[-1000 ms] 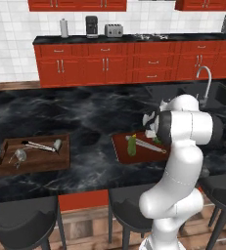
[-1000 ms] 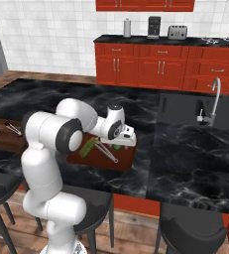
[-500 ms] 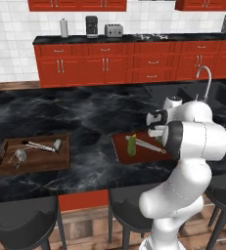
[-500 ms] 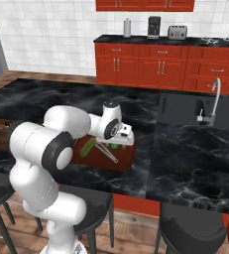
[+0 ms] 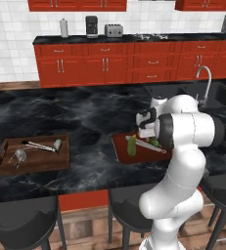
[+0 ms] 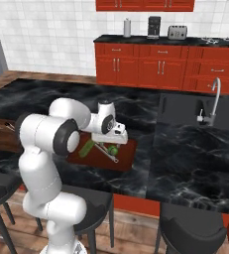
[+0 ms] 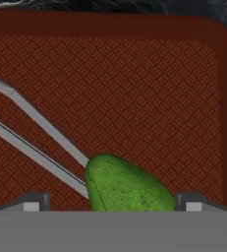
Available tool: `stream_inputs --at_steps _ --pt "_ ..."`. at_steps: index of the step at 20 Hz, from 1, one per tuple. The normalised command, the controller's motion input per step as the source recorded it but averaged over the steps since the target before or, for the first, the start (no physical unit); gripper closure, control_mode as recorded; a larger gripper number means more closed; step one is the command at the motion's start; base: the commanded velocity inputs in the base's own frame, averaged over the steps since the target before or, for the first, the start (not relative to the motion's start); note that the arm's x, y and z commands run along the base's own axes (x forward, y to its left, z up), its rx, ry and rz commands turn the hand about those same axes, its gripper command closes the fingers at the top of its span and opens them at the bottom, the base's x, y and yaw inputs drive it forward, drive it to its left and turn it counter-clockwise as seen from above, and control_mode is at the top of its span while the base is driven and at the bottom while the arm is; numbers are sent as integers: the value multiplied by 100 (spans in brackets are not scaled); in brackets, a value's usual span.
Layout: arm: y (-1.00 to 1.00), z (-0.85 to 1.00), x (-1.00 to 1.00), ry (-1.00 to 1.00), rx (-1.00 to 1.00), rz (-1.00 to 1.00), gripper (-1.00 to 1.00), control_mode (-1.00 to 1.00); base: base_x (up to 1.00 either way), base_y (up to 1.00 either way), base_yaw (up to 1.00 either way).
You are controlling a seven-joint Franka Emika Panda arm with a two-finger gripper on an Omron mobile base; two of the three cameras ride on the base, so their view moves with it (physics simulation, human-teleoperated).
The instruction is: Gather the cucumber and avocado from the fridge and place them on a tray on the dining counter. Then gather the fishs from the fridge and place them on the other tray.
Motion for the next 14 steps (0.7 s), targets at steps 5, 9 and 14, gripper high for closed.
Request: stream_inputs --at_steps 5,9,14 --pt "1 12 -28 7 0 0 -100 -100 0 0 0" --pt "0 72 -70 -3 0 0 -100 -100 0 0 0" --pt "0 71 -96 -5 0 0 -100 -100 0 0 0"
